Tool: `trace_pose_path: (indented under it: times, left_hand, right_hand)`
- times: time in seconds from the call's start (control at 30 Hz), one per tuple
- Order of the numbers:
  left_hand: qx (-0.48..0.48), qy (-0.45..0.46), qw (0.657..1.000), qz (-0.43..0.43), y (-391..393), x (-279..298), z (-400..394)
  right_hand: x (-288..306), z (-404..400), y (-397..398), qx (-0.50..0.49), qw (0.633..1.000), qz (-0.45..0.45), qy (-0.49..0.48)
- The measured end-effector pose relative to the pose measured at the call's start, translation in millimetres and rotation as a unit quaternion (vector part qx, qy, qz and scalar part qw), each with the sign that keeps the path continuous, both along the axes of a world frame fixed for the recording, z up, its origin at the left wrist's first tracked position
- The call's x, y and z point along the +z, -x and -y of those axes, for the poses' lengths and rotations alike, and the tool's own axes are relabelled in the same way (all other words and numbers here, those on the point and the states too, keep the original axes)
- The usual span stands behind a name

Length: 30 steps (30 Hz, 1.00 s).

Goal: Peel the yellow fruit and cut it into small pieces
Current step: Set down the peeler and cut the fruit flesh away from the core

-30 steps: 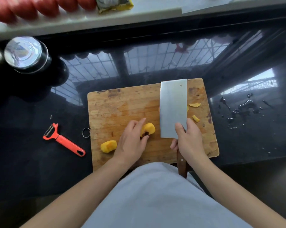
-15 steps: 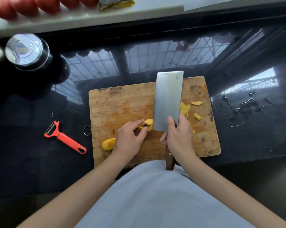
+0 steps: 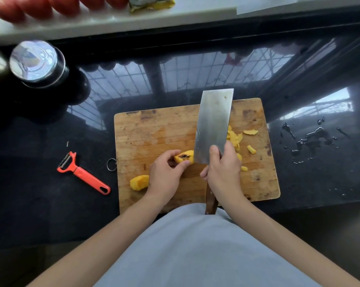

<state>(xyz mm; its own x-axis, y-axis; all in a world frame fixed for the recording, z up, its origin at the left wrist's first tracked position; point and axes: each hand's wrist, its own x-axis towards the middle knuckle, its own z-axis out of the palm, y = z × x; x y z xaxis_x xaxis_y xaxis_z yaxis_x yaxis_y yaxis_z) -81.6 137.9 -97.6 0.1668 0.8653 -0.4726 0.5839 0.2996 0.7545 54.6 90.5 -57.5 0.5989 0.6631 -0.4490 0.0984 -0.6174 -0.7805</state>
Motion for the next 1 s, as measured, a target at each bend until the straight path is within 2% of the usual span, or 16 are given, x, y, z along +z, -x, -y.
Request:
trace_pose_path:
  times: [0.67,1.0]
  left_hand:
    - [-0.015,-0.010,1.000,0.008,4.7,-9.6,-2.3]
    - [-0.009,0.004,1.000,0.015,4.5,-9.7,-2.9]
  right_hand:
    - [1.0,-7.9,3.5,-0.011,1.000,0.009,0.017]
    - [4.8,-13.9,0.9,-0.047,0.999,-0.024,0.013]
